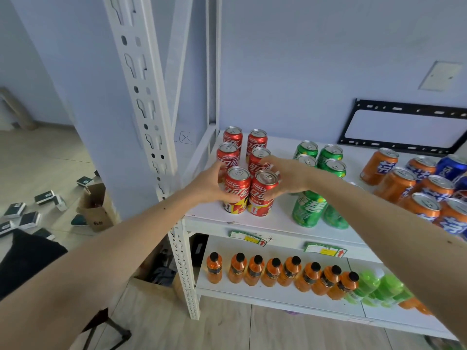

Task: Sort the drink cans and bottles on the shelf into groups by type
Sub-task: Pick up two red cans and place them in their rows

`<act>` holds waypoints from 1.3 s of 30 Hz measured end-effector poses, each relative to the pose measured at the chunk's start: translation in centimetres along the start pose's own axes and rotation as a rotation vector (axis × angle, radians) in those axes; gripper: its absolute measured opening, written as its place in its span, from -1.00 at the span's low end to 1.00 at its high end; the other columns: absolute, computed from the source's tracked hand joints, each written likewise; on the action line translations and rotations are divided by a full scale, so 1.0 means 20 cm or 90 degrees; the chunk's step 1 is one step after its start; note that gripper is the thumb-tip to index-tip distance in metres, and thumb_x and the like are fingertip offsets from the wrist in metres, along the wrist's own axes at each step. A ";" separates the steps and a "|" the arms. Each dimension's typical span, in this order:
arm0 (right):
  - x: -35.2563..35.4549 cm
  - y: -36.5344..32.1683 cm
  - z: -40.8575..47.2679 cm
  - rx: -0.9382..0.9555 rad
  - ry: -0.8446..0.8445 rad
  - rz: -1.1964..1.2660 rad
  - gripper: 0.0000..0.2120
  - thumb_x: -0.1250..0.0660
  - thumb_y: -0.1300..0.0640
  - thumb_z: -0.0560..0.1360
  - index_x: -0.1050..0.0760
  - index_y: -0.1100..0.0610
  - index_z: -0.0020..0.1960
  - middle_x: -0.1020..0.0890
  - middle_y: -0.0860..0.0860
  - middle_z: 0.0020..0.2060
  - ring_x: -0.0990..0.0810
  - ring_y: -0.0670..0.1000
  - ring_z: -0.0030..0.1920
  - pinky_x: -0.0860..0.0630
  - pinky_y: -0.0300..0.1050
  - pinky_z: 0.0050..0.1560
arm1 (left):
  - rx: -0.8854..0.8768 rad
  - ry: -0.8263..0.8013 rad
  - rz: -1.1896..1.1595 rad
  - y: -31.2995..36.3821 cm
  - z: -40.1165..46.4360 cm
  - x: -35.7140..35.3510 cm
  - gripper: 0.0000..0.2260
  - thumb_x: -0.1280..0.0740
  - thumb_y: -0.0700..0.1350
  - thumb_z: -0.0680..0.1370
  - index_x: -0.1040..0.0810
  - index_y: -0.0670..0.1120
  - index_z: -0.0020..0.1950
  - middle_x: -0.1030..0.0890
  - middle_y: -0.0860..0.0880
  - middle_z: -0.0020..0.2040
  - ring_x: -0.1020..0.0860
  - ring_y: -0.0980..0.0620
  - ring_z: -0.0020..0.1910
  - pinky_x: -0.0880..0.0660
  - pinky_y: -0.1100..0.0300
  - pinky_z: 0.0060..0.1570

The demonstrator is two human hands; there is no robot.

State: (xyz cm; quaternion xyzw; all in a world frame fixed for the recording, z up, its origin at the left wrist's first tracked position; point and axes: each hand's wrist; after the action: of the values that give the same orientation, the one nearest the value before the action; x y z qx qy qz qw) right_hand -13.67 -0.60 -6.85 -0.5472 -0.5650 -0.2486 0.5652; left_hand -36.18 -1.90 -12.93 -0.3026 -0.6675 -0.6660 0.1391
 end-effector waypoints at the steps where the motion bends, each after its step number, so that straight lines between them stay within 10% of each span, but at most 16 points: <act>1: 0.04 0.00 0.00 -0.008 0.012 0.021 -0.10 -0.57 -0.07 0.29 -0.17 -0.06 0.49 -0.46 0.03 0.36 -0.51 0.11 0.27 -0.41 0.09 0.33 | 0.010 0.001 -0.025 0.02 0.01 0.05 -0.13 -0.63 -0.04 0.27 -0.25 -0.04 0.47 -0.46 0.00 0.37 -0.47 0.02 0.29 -0.39 0.06 0.29; 8: 0.23 0.02 0.13 -0.051 0.163 0.098 -0.39 -0.53 -0.01 0.36 -0.40 0.11 0.33 -0.56 0.05 0.22 -0.56 0.06 0.15 -0.47 0.02 0.24 | -0.013 0.138 -0.048 0.22 0.19 0.21 -0.37 -0.51 -0.01 0.43 -0.34 -0.08 0.43 -0.44 -0.05 0.39 -0.43 -0.03 0.34 -0.41 0.08 0.23; 15: 0.13 0.04 0.42 -0.046 0.045 -0.058 -0.15 -0.46 -0.17 0.38 -0.17 0.11 0.51 -0.39 0.11 0.42 -0.41 0.16 0.37 -0.41 0.02 0.30 | 0.063 0.066 0.032 0.20 0.43 0.13 -0.53 -0.47 -0.12 0.48 -0.44 -0.08 0.36 -0.58 -0.08 0.22 -0.55 -0.05 0.17 -0.51 0.06 0.09; 21: 0.14 0.11 0.52 0.027 -0.009 -0.103 -0.38 -0.45 -0.02 0.44 -0.30 0.10 0.41 -0.49 0.11 0.32 -0.50 0.14 0.25 -0.45 -0.08 0.11 | 0.135 0.028 -0.009 0.18 0.51 0.11 -0.69 -0.41 -0.12 0.53 -0.44 -0.05 0.24 -0.54 -0.04 0.11 -0.52 -0.04 0.05 -0.52 -0.01 0.06; 39: 0.19 0.16 0.56 0.050 -0.067 -0.137 -0.23 -0.51 -0.08 0.36 -0.24 0.06 0.44 -0.47 0.08 0.34 -0.47 0.13 0.29 -0.44 0.06 0.27 | 0.136 -0.086 0.071 0.19 0.60 0.10 -0.31 -0.47 0.01 0.48 -0.22 -0.04 0.52 -0.34 -0.05 0.46 -0.39 -0.06 0.36 -0.42 0.04 0.27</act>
State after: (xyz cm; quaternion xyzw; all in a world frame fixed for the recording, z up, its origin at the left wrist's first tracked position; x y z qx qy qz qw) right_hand -13.94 11.66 -7.24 -0.4733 -0.6588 -0.2565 0.5255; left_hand -32.89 9.94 -9.49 -0.3670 -0.7246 -0.5605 0.1617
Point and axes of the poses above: each hand's wrist, its own z-axis towards the middle knuckle, its own x-axis out of the back of the hand, y = z × x
